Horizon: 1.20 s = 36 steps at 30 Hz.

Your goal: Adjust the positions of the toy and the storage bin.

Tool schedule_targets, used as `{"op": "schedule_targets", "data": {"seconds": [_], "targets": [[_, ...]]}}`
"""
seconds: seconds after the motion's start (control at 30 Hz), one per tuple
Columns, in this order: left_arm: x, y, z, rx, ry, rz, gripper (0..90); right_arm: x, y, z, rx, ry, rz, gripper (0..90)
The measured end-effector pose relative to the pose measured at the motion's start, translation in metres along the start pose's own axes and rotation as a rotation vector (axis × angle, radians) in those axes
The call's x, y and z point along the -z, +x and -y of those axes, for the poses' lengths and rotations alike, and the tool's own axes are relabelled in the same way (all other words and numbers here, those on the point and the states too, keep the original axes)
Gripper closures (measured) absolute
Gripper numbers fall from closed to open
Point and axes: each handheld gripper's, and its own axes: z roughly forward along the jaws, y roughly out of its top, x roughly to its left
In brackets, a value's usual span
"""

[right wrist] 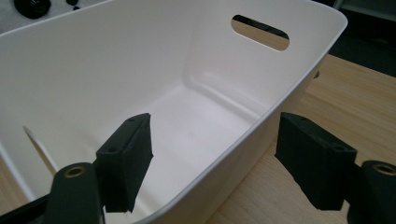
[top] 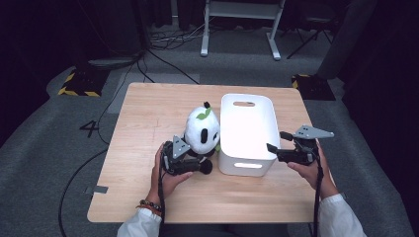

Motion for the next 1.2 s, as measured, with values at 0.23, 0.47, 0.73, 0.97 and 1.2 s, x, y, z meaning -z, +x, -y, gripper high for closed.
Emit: {"op": "schedule_targets", "data": {"seconds": [0.23, 0.47, 0.73, 0.97, 1.2], "targets": [[0.013, -0.009, -0.007, -0.012, -0.043, 0.012, 16.4, 0.022, -0.009, 0.008, -0.023, -0.045, -0.002, 25.5], [0.029, -0.014, -0.018, 0.002, -0.107, 0.005, 15.6, 0.042, -0.015, 0.012, -0.012, -0.073, 0.022, 24.3], [0.031, -0.013, -0.034, 0.022, -0.119, 0.009, 15.5, 0.053, -0.025, 0.025, -0.022, -0.03, 0.08, 24.4], [0.025, -0.006, -0.041, 0.044, -0.127, 0.024, 14.3, 0.039, -0.037, 0.054, -0.034, 0.055, 0.116, 25.6], [0.021, -0.01, -0.056, 0.04, -0.113, 0.009, 11.1, 0.03, -0.042, 0.075, -0.077, 0.084, 0.104, 26.2]]}}
